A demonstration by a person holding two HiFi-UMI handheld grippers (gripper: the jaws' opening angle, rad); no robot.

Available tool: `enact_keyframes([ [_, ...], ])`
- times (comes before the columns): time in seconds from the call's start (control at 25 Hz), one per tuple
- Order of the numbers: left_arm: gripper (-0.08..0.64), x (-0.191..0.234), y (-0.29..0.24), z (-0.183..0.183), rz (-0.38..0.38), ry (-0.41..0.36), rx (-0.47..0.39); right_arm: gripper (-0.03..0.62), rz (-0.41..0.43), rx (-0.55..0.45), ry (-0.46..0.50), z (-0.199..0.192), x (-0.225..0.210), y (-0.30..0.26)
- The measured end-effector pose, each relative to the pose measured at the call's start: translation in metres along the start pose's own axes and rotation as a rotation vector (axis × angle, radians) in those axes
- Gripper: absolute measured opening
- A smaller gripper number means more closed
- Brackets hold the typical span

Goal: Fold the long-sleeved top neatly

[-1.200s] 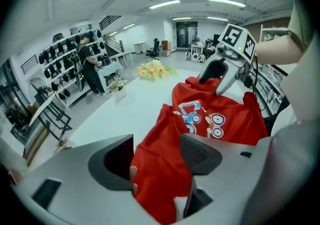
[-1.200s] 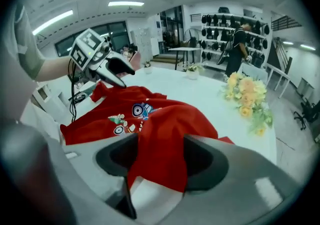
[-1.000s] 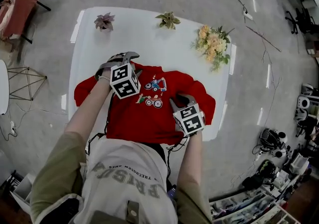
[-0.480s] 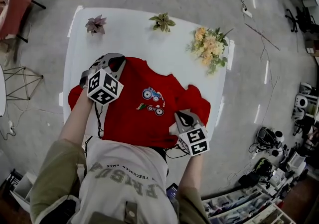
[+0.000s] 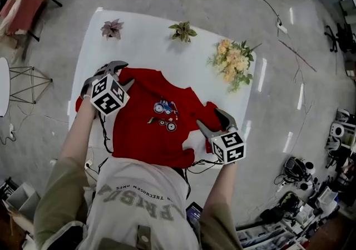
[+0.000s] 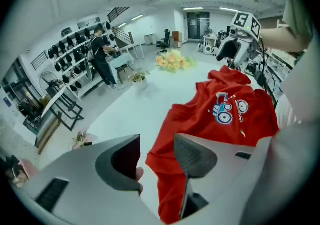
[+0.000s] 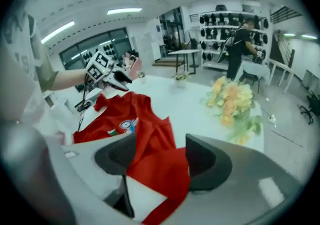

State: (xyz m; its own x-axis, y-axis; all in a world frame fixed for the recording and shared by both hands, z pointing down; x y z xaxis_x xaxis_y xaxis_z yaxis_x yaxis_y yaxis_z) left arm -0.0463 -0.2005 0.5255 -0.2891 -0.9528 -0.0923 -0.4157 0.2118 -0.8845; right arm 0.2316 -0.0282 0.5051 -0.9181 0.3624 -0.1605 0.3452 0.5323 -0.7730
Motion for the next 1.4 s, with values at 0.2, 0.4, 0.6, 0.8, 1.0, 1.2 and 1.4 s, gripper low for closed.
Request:
enact_keyframes([
  [0.2, 0.212, 0.0, -0.044, 0.013, -0.053, -0.048, 0.106, 0.259, -0.019, 0.098, 0.044, 0.013, -0.031, -0.065],
  [0.4, 0.128, -0.014, -0.067, 0.006, -0.113, -0.087, 0.2, 0.122, 0.016, 0.262, 0.157, 0.0, -0.024, -0.106],
  [0.6, 0.029, -0.001, -0.048, 0.01, -0.045, -0.028, 0.058, 0.029, -0.001, 0.234, 0.261, 0.022, -0.022, -0.094],
  [0.8, 0.025, 0.042, -0.017, 0.03, 0.162, 0.032, -0.111, 0.028, -0.115, 0.097, 0.314, 0.086, -0.041, -0.084],
  [1.0, 0.025, 0.075, -0.031, 0.023, 0.255, 0.128, -0.098, 0.029, -0.202, 0.078, 0.34, 0.126, -0.057, -0.122],
  [1.2, 0.042, 0.08, -0.055, 0.008, 0.21, 0.173, -0.047, 0.121, -0.214, 0.179, 0.344, 0.116, -0.057, -0.158],
  [1.4, 0.255, 0.075, -0.021, -0.002, 0.131, 0.266, -0.167, 0.276, -0.194, 0.034, 0.252, 0.125, -0.048, -0.108],
])
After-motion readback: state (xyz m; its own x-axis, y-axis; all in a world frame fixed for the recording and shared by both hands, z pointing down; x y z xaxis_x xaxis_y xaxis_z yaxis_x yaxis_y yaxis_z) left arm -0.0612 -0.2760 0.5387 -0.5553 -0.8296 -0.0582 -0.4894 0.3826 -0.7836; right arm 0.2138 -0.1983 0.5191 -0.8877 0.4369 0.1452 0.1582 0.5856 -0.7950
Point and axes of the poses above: the fingertips, and each gripper's own axes: y backward along the fingers, x to its left, z out of its top, the point moved 4 cm from there along y, backward along the fingers, and after that the axes turned 4 degrees about -z, right-handed, at the moved point
